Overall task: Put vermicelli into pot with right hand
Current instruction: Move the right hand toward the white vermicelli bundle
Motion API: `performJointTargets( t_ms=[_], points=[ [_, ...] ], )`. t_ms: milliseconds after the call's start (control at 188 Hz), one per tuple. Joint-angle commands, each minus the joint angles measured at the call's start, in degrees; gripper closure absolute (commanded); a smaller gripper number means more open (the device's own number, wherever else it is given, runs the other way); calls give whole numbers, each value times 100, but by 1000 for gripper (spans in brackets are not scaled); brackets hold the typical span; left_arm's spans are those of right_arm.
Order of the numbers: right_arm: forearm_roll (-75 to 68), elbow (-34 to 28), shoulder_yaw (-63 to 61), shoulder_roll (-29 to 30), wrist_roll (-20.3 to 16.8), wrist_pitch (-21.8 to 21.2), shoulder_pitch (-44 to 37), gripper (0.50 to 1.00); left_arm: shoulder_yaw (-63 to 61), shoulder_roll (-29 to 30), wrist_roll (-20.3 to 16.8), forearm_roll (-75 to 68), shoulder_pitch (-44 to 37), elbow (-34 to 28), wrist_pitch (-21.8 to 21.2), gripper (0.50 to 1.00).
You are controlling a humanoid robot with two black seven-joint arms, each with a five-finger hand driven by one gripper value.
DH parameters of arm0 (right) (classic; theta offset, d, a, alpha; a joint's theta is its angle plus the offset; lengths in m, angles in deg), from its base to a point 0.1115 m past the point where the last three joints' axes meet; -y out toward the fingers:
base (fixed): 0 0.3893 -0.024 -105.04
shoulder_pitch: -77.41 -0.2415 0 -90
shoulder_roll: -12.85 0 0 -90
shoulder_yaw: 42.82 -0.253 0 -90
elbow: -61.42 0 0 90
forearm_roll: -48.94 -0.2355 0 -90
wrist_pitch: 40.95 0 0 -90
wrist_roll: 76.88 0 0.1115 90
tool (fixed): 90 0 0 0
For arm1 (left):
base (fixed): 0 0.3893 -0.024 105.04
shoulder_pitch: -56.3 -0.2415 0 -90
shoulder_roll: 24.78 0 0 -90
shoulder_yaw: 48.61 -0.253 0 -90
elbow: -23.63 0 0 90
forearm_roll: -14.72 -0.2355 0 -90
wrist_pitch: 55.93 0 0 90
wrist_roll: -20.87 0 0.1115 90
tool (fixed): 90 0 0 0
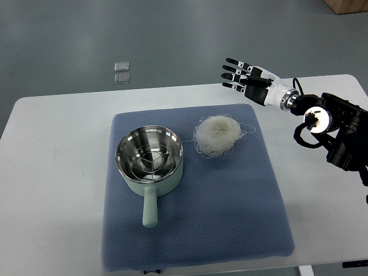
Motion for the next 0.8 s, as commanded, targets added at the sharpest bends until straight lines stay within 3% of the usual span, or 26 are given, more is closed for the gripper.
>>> performJointTargets(
  t_ms=[0, 473, 797],
  points=[
    [23, 3, 33, -10, -8, -30, -4, 572, 0, 0, 0, 0, -8, -8, 0, 500],
    [488, -15, 94, -45, -44, -48, -92, 572, -27, 0, 0, 0, 71, -17, -26, 500],
    [2193, -15, 94, -124, 0, -364, -347, 572, -9, 0, 0, 0, 80, -17, -26, 500]
  ],
)
